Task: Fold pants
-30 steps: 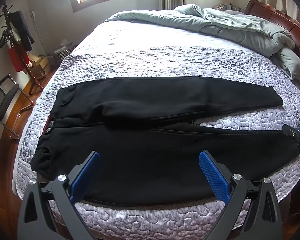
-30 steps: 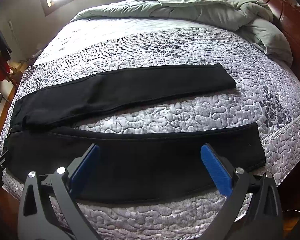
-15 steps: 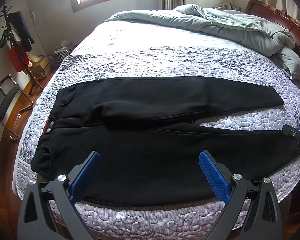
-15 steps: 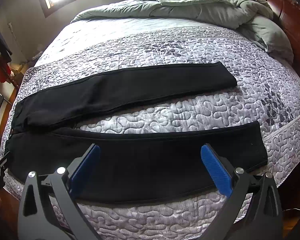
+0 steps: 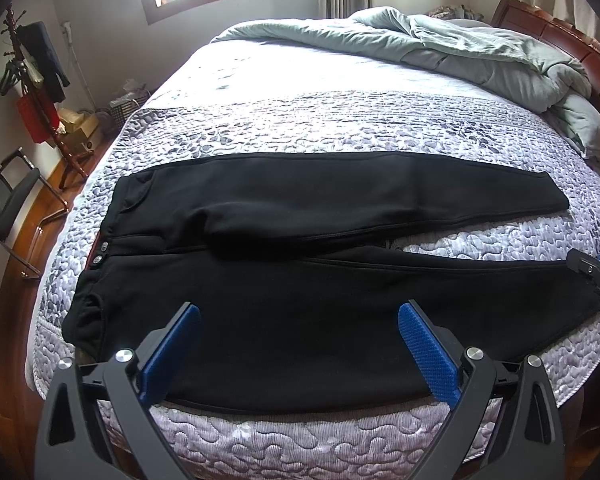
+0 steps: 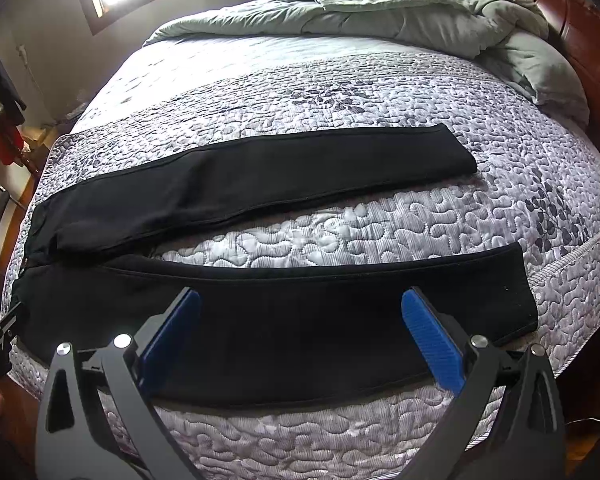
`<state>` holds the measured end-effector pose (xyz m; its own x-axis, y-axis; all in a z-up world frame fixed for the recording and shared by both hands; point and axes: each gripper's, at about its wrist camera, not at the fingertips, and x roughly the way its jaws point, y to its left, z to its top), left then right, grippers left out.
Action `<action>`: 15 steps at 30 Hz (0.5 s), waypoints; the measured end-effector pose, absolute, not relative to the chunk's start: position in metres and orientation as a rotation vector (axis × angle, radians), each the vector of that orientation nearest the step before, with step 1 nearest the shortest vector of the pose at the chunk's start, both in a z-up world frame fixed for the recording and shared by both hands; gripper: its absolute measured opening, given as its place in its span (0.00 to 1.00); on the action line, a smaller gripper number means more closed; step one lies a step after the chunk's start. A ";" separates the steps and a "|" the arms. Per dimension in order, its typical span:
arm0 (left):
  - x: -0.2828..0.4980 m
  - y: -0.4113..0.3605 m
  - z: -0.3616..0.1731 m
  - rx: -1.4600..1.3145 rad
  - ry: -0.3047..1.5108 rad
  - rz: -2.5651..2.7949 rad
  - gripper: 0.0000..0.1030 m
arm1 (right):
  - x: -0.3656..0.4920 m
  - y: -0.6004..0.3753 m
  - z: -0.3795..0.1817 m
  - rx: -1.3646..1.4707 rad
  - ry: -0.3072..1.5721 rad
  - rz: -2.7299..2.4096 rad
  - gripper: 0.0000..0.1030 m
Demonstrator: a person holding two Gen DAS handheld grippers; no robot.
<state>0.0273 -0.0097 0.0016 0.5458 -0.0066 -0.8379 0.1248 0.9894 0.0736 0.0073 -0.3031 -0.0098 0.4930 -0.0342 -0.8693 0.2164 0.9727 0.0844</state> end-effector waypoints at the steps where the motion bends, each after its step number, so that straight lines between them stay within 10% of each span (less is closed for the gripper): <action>1: 0.027 -0.010 0.002 0.132 0.991 -0.078 0.96 | 0.007 -0.303 -0.010 0.193 1.046 -0.153 0.97; 15: 0.029 -0.013 0.000 0.135 0.996 -0.079 0.96 | 0.008 -0.305 -0.014 0.199 1.050 -0.152 0.97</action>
